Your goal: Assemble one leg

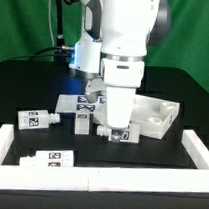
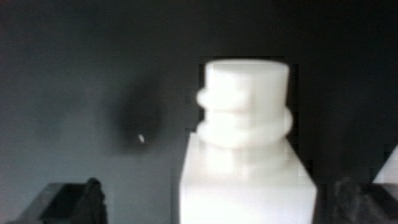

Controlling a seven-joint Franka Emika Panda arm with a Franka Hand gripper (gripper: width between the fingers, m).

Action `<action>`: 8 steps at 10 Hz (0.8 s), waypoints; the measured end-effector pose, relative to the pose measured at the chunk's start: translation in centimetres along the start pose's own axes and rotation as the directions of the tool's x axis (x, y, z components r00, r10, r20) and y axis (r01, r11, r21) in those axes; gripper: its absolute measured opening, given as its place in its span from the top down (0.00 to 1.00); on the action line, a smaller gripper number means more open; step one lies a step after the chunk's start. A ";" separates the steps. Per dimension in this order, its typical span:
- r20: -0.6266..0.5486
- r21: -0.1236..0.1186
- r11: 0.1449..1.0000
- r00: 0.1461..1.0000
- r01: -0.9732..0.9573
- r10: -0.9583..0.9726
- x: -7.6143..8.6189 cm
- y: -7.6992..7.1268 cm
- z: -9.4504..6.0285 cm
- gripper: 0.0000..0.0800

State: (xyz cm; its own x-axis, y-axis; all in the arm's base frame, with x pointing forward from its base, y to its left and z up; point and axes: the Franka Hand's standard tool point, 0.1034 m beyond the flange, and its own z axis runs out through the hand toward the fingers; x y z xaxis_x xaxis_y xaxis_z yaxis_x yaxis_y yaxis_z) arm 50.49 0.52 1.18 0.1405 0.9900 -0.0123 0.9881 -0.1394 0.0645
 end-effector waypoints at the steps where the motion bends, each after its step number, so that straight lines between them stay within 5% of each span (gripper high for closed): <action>1: -0.001 -0.001 1.000 1.000 -0.023 0.023 0.5 -0.1 0.0 0.19; 2: 0.000 -0.001 1.000 1.000 -0.023 0.023 0.4 -0.1 0.0 0.19; 5: 0.000 -0.001 1.000 1.000 -0.024 0.024 0.3 0.0 0.0 0.64; 7: 0.004 0.007 1.000 1.000 -0.013 0.013 0.0 -0.1 -0.1 0.64; 8: 0.021 0.036 0.999 1.000 0.015 -0.016 -1.6 0.3 -1.0 0.64</action>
Offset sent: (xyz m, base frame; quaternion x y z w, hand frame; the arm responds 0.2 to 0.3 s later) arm 0.0000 0.0000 0.0000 0.0000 0.0000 0.0000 1.0000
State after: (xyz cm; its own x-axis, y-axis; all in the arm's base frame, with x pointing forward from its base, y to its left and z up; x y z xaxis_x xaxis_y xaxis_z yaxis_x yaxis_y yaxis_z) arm 50.46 -1.11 2.22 0.1261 0.9914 -0.0348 0.9917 -0.1251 0.0286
